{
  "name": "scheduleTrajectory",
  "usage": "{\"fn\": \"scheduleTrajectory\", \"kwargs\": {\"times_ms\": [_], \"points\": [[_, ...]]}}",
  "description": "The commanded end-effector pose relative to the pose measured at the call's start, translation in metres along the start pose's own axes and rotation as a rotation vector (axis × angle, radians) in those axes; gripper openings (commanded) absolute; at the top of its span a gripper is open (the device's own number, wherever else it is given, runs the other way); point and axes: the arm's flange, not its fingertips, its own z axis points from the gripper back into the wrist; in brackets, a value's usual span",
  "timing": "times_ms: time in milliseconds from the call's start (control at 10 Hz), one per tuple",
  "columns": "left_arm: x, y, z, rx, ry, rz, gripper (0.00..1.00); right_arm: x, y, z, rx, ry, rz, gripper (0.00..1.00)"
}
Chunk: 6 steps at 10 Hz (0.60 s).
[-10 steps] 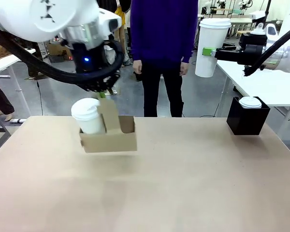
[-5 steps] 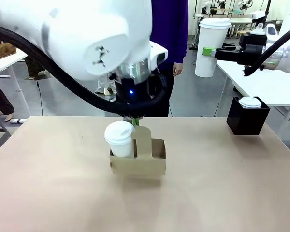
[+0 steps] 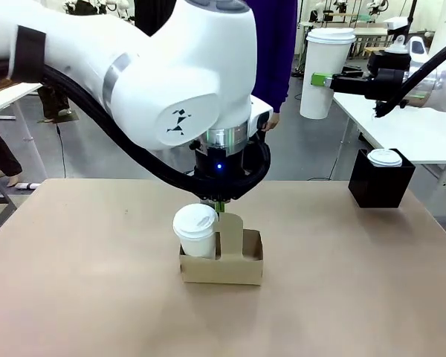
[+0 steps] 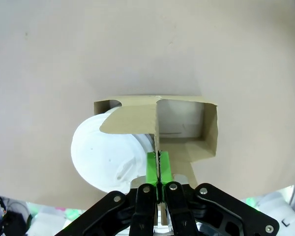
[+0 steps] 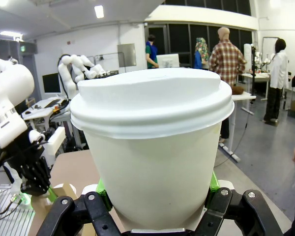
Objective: Pour a drink into a cup and package it in a carrier.
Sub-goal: Position the Cup Carrier in the center of the table, then insert the held 600 ml Paper Cup into the Cup Carrier.
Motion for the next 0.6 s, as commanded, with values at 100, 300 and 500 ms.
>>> {"fn": "scheduleTrajectory", "kwargs": {"times_ms": [100, 300, 500], "points": [[0.0, 0.0, 0.0, 0.0, 0.0, 0.0, 0.02, 0.0036, 0.0007, -0.0011, 0.003, -0.015, 0.004, 0.8], [0.0, 0.0, 0.0, 0.0, 0.0, 0.0, 0.02, 0.0036, 0.0007, -0.0011, 0.003, -0.015, 0.004, 0.8], [0.0, 0.0, 0.0, 0.0, 0.0, 0.0, 0.02, 0.0036, 0.0007, -0.0011, 0.003, -0.015, 0.004, 0.8]]}}
